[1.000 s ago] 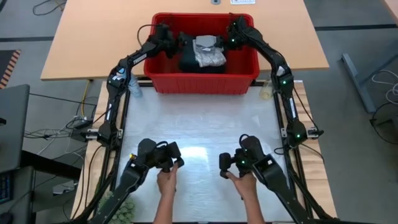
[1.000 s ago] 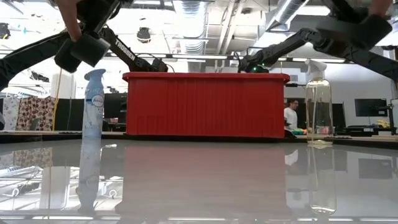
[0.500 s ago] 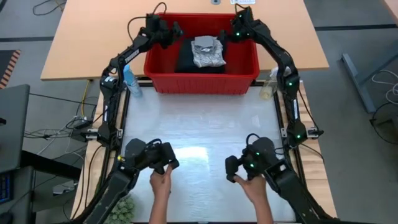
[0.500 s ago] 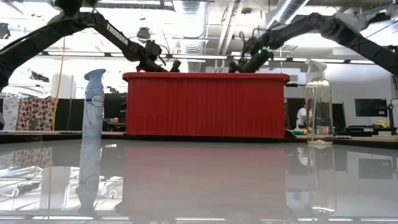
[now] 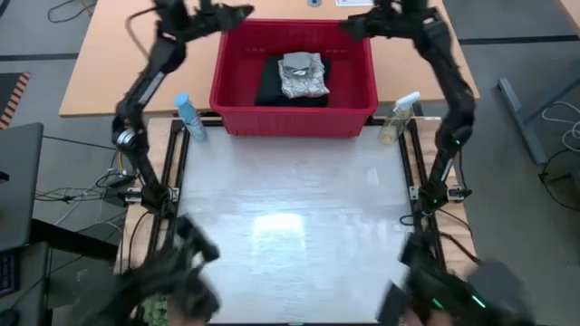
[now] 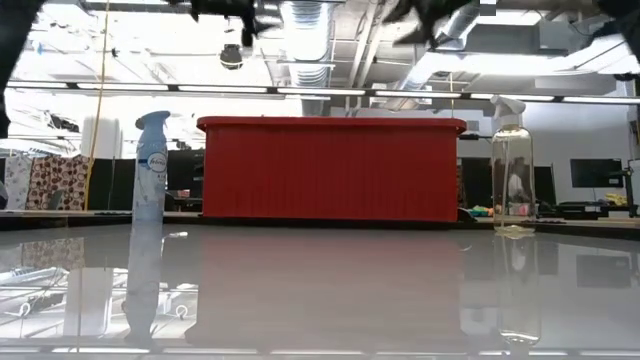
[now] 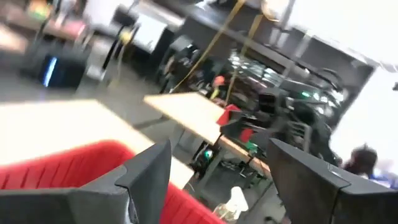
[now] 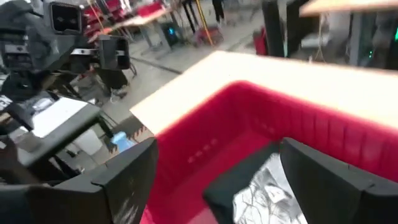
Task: Fold laundry
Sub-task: Return to Home Position
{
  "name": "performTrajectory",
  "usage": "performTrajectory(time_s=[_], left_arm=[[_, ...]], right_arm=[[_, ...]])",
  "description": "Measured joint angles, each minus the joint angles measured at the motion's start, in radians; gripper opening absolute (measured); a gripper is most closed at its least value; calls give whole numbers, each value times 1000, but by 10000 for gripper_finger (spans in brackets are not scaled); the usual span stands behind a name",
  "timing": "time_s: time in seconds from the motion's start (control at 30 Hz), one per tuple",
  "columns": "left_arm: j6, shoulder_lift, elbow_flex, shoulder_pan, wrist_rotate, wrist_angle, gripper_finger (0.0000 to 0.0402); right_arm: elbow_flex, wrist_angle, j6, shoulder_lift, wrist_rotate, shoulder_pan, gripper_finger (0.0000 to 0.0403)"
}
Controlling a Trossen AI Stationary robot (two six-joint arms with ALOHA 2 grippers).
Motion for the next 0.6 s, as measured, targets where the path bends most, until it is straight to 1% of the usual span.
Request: performTrajectory(time_s=[0.07, 0.13, 0.23, 0.3, 0.33, 0.37, 0.43, 0.5, 0.53, 0.6], left_arm=[[67, -76, 0, -13, 8, -20, 249], [132, -156, 0, -33, 6, -56, 249], [247, -264, 0, -66, 4, -133, 249], [309, -324, 0, -92, -14, -208, 249], [331, -351, 0, -105, -34, -252, 249], [351, -377, 0, -120, -62, -295, 249], [395, -429, -3, -158, -125, -394, 249], [452, -483, -18, -209, -180, -482, 249], [478, -510, -38, -237, -205, -510, 249], [506, -579, -113, -305, -246, -523, 249]], right_arm=[[0, -6, -24, -57, 24, 9, 359], [0, -26, -111, -107, 40, 15, 359], [0, -120, -202, -188, 48, 15, 359], [0, -170, -170, -240, 39, 19, 359], [-1, -211, -162, -265, 11, 23, 359], [-5, -252, -178, -287, -44, 30, 359], [-17, -333, -273, -326, -207, 49, 359], [-35, -369, -309, -352, -360, 85, 359], [-47, -377, -308, -364, -409, 113, 359], [-94, -392, -315, -392, -436, 184, 359]])
